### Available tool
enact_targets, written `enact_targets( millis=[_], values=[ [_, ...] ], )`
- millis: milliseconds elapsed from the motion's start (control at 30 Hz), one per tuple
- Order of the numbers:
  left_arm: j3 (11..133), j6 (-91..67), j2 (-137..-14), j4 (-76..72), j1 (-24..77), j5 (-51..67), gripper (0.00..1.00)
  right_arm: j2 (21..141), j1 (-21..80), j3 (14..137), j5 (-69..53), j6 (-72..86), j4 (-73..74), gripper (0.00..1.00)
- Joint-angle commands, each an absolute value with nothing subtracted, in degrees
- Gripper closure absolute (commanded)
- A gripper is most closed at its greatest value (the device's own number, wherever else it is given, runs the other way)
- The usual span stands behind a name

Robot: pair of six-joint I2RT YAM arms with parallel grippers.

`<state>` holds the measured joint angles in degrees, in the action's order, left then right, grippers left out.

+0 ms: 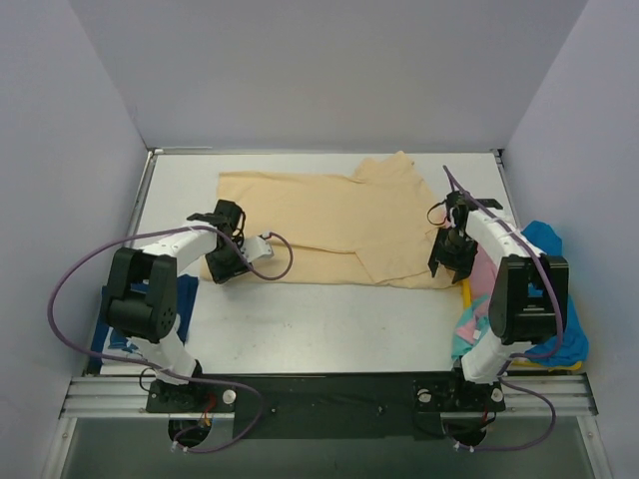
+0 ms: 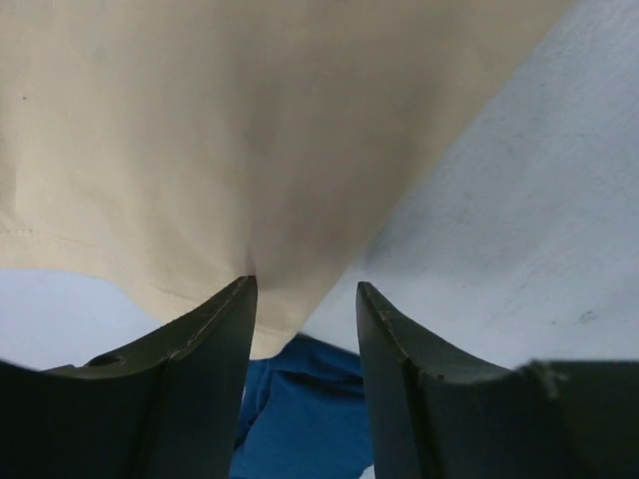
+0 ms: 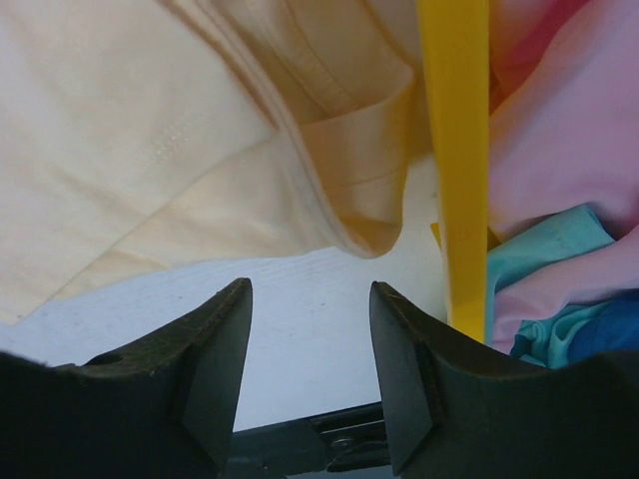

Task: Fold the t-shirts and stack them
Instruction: Fold the flattened tshirt in 1/3 of the way

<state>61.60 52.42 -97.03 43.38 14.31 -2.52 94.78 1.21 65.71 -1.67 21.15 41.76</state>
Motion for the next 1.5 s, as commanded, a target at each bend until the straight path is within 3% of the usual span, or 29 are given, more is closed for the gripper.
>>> enact_targets(
  millis=[0,133,200,267,333,367,400,467,933,1267,1333,1367,1433,1467],
  values=[
    [61.7,55.4,-99.5,39.1,14.1,-4.0,0.45,95.6,1.4,63.7,5.2,24.3,39.5,0.53],
    [60.8,54.5,-100.9,38.2,14.2,-4.0,0.45,97.8,0.7,62.1,6.9,25.2,36.7,0.52],
    [59.9,54.1,-101.0,36.8,14.4,-4.5,0.52,100.0,0.8,62.4,7.0,25.3,36.4,0.52],
    [59.4,53.2,-100.6,36.2,14.2,-4.7,0.72,102.0,0.8,62.5,7.2,25.3,36.3,0.52],
    [59.2,52.8,-99.8,36.6,14.2,-4.8,0.93,102.4,0.6,62.0,7.8,25.5,35.7,0.65],
    [59.2,52.6,-99.1,36.6,14.2,-5.2,1.00,102.1,0.4,61.5,7.9,25.6,35.3,0.77],
    [58.9,52.6,-98.9,36.9,14.2,-5.7,1.00,102.0,0.4,61.1,7.9,25.7,35.3,0.90],
    [58.5,52.6,-97.8,37.7,13.7,-6.8,1.00,100.6,0.4,60.2,7.6,25.3,35.4,1.00],
    [51.5,55.2,-82.1,60.0,12.6,-4.0,1.00,84.8,1.1,54.9,-8.1,22.9,52.8,1.00],
    [48.3,56.3,-78.0,62.4,12.8,-4.5,1.00,79.6,1.1,51.9,-4.2,22.1,57.0,1.00],
    [48.4,56.7,-77.6,63.6,12.8,-4.3,0.90,78.1,1.1,51.6,-2.1,22.1,57.6,0.91],
    [48.4,57.0,-77.4,64.1,12.9,-4.1,0.74,77.6,1.1,51.6,-1.3,22.2,57.7,0.70],
    [49.1,57.0,-77.0,64.2,12.9,-3.9,0.61,76.7,0.9,52.2,-1.8,21.6,58.2,0.56],
    [50.2,57.4,-77.0,64.9,12.9,-3.5,0.58,76.6,0.9,53.3,-2.0,21.6,59.0,0.55]
  ],
)
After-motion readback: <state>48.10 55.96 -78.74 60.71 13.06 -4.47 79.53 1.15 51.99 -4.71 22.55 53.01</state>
